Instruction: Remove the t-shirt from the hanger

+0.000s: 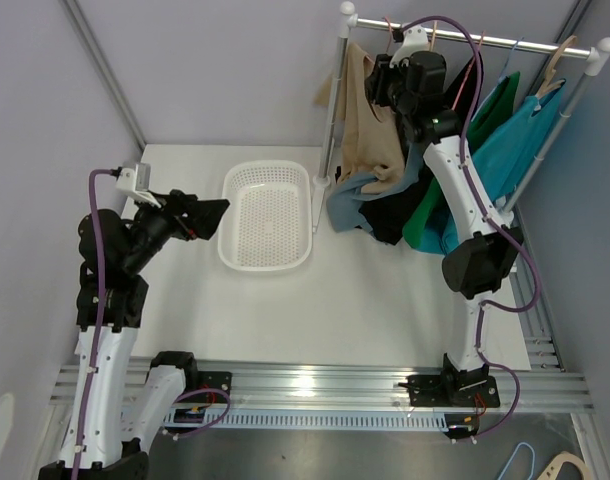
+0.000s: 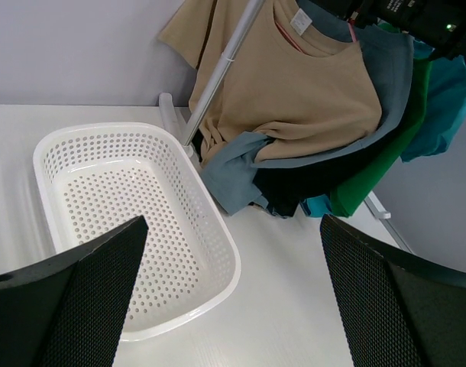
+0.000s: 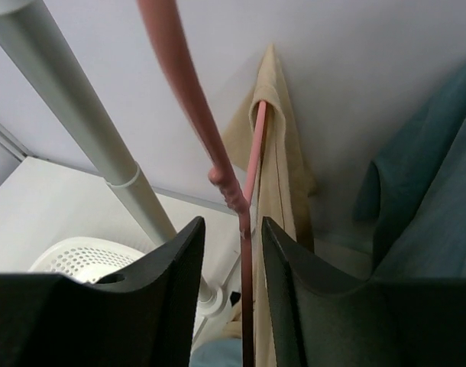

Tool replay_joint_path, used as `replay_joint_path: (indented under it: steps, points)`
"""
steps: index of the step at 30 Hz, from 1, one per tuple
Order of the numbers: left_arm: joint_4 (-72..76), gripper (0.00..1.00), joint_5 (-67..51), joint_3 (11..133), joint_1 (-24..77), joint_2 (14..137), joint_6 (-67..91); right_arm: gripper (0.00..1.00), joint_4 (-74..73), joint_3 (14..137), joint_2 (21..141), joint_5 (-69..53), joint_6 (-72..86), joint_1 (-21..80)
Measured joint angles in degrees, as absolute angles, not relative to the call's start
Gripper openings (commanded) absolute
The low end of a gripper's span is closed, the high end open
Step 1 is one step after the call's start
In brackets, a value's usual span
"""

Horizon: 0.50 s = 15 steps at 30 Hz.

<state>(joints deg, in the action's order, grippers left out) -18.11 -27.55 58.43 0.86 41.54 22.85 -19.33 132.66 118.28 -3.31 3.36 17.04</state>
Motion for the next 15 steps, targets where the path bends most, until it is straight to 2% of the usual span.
replay_joint_path:
  steps: [8,15]
  points:
    - [-16.7,0.99,-29.5,57.0,0.9,40.4,22.9,0.45,-15.8,127.7,115.6,-0.6,1.4,17.7]
    - [-15.5,0.99,-30.2,57.0,0.9,40.4,22.9,0.43,-11.3,123.9,111.9,1.0,-0.5,18.3]
